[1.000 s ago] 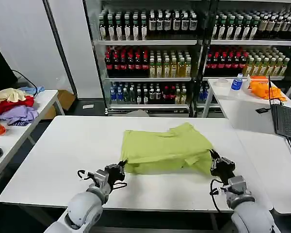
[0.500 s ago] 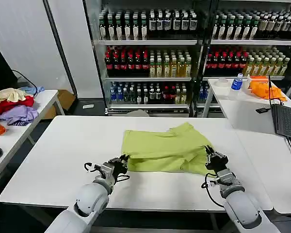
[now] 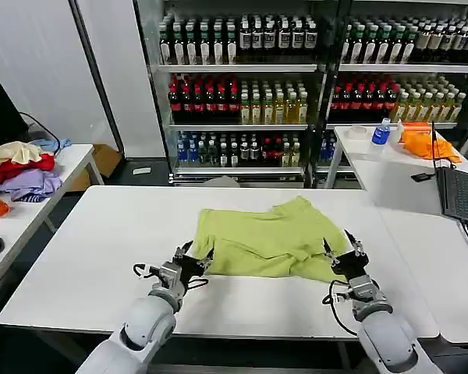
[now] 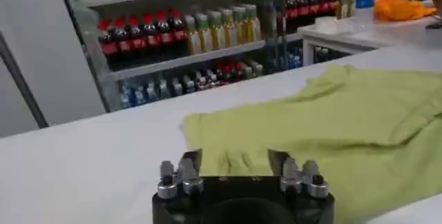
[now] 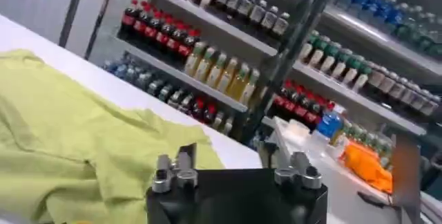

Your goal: Fold and organize the clothes.

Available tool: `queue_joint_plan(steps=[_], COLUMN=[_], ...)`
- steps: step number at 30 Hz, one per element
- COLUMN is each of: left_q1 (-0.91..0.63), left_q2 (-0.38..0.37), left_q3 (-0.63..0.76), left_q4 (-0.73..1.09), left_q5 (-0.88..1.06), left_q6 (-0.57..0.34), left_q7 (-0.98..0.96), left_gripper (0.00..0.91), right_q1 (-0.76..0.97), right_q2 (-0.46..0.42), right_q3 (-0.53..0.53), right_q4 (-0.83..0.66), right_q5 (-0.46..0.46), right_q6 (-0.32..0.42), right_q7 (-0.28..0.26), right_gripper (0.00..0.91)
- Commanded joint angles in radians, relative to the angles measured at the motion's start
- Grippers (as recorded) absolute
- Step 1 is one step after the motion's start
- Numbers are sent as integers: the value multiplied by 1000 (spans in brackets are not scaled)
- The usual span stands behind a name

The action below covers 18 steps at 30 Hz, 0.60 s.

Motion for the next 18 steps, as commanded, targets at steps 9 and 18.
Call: queue_joint_plan(steps=[9, 18], left_q1=[9, 12], left_q2=[-11, -10], left_q3=[1, 5], left_q4=[67, 83], left_q5=[-19, -19], left_q6=[4, 4], left_q7=[-11, -10], left_gripper=[464, 20], right_q1=[-50, -35], right_q2=[37, 62], right_q3=[58, 2], right_q4=[-57, -96], right_q5=[384, 414], right_q6=[-206, -205], right_q7=[84, 85], right_gripper=[907, 0])
